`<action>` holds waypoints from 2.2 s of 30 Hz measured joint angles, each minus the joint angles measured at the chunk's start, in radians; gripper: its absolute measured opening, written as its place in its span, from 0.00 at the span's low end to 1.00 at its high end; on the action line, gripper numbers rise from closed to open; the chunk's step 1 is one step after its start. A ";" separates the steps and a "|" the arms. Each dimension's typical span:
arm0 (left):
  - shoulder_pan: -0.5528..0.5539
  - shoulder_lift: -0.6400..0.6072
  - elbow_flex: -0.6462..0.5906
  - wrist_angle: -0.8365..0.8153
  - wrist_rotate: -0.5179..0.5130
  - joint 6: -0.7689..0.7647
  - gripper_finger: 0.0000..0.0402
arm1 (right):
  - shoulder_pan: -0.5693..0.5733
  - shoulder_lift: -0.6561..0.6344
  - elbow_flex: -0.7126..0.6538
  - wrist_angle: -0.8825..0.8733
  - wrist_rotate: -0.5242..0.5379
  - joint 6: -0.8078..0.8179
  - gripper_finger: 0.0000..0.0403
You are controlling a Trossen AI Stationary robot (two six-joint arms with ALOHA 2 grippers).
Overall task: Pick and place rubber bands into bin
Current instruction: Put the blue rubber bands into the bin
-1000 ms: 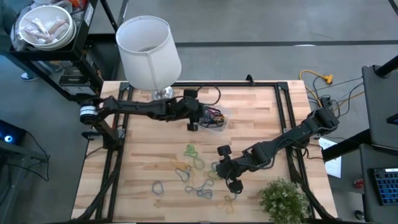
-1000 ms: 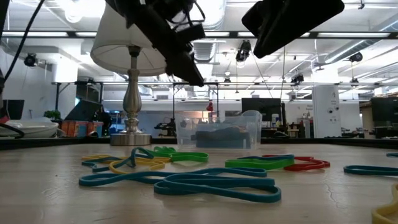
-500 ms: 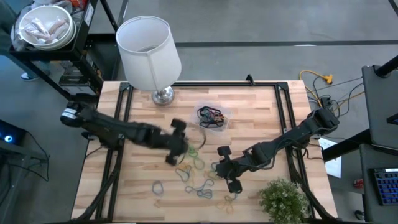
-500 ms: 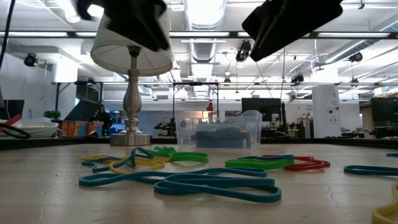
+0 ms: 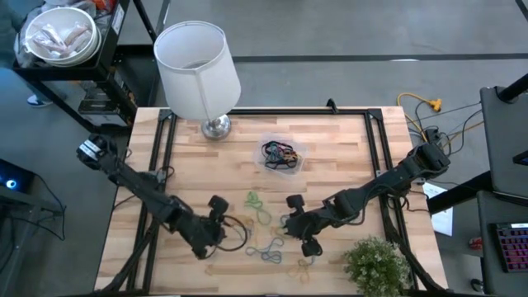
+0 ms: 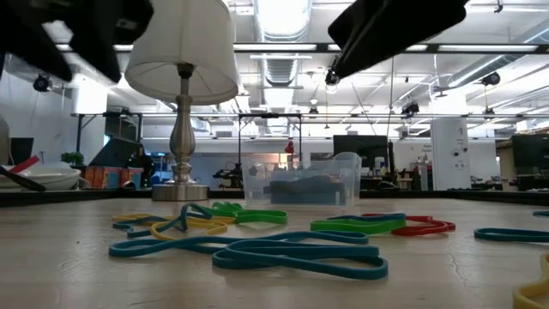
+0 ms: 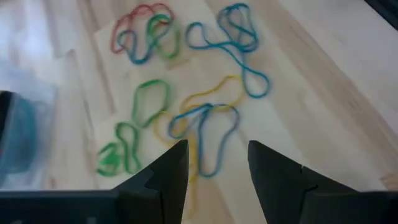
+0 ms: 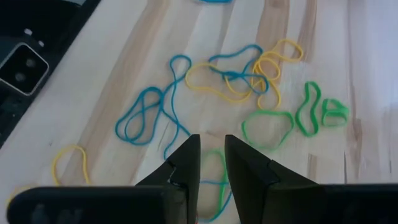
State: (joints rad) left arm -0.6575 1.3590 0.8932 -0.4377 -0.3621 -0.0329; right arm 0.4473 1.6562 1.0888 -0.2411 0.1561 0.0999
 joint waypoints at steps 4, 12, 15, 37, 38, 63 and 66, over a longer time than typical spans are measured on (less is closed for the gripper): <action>-0.036 0.000 -0.051 0.058 -0.004 -0.031 0.38 | 0.000 0.006 -0.014 0.025 -0.004 -0.002 0.18; -0.045 0.000 -0.087 0.083 -0.006 -0.092 0.38 | 0.000 0.107 -0.014 0.052 -0.050 0.041 0.18; -0.045 0.000 -0.087 0.085 -0.006 -0.092 0.38 | 0.000 0.146 -0.014 0.065 -0.053 0.062 0.17; -0.045 0.000 -0.096 0.093 -0.006 -0.092 0.38 | -0.002 0.297 0.000 0.103 -0.052 0.133 0.17; -0.045 0.000 -0.096 0.096 -0.006 -0.092 0.38 | -0.002 0.302 0.001 0.103 -0.052 0.133 0.17; -0.045 0.000 -0.101 0.100 -0.005 -0.092 0.37 | -0.005 0.273 -0.024 0.096 -0.018 0.162 0.17; -0.045 0.000 -0.101 0.101 -0.006 -0.092 0.37 | -0.007 0.290 -0.025 0.099 -0.017 0.175 0.17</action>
State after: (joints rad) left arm -0.7025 1.3586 0.7918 -0.3363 -0.3679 -0.1249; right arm 0.4407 1.9457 1.0643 -0.1418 0.1387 0.2748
